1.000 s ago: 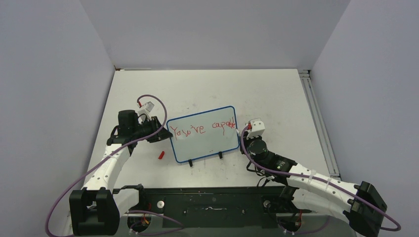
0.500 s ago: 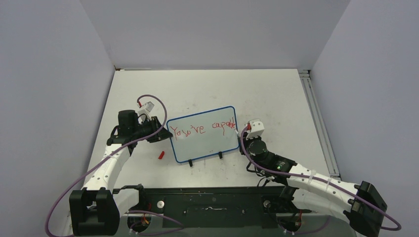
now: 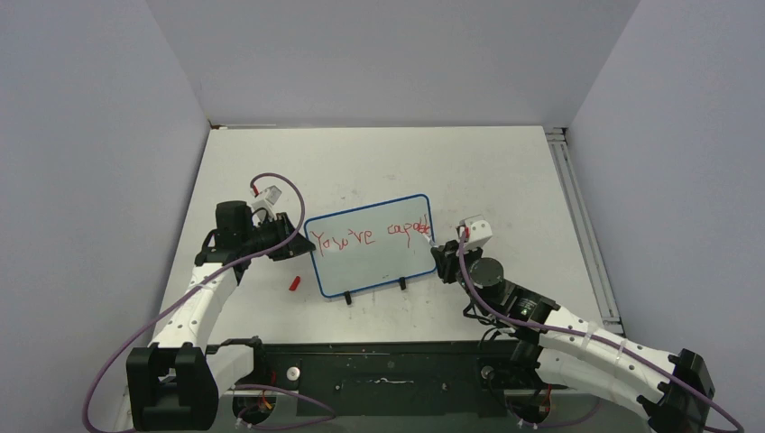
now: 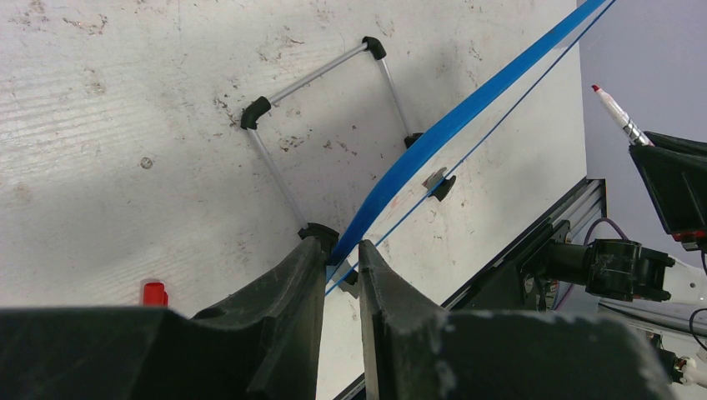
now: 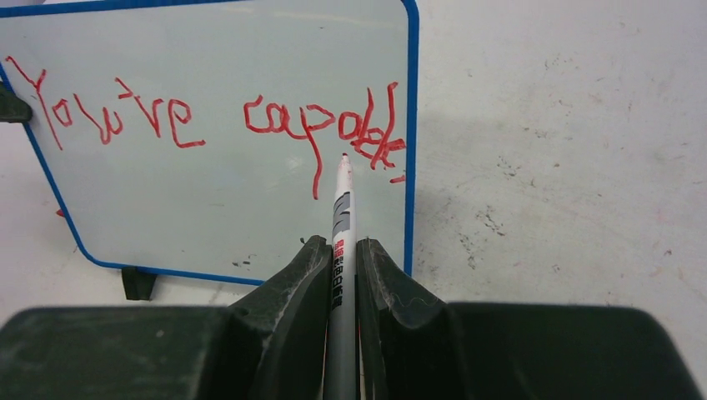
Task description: Write a sentence on the whiteboard
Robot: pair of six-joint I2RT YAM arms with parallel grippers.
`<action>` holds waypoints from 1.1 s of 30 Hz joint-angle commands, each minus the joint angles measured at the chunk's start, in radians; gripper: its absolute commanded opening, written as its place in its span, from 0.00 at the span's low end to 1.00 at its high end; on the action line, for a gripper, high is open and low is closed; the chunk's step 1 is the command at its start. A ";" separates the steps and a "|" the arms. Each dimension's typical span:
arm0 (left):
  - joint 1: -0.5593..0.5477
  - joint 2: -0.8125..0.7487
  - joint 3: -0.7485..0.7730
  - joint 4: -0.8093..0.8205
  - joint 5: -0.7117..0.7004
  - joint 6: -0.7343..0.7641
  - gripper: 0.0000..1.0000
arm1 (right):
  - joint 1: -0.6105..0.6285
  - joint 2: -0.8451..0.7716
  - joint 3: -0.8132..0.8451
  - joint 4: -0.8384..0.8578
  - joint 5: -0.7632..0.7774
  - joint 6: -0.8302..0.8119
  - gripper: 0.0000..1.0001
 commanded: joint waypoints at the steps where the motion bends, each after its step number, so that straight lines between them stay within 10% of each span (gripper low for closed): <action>1: -0.004 -0.021 0.040 0.013 0.008 0.005 0.19 | 0.032 -0.005 0.079 0.012 -0.025 -0.016 0.05; 17: -0.004 -0.016 0.039 0.007 0.001 0.003 0.19 | 0.405 0.435 0.157 0.368 0.117 0.011 0.05; 33: -0.004 -0.026 0.038 0.010 0.007 0.001 0.19 | 0.440 0.781 0.307 0.604 0.088 -0.033 0.05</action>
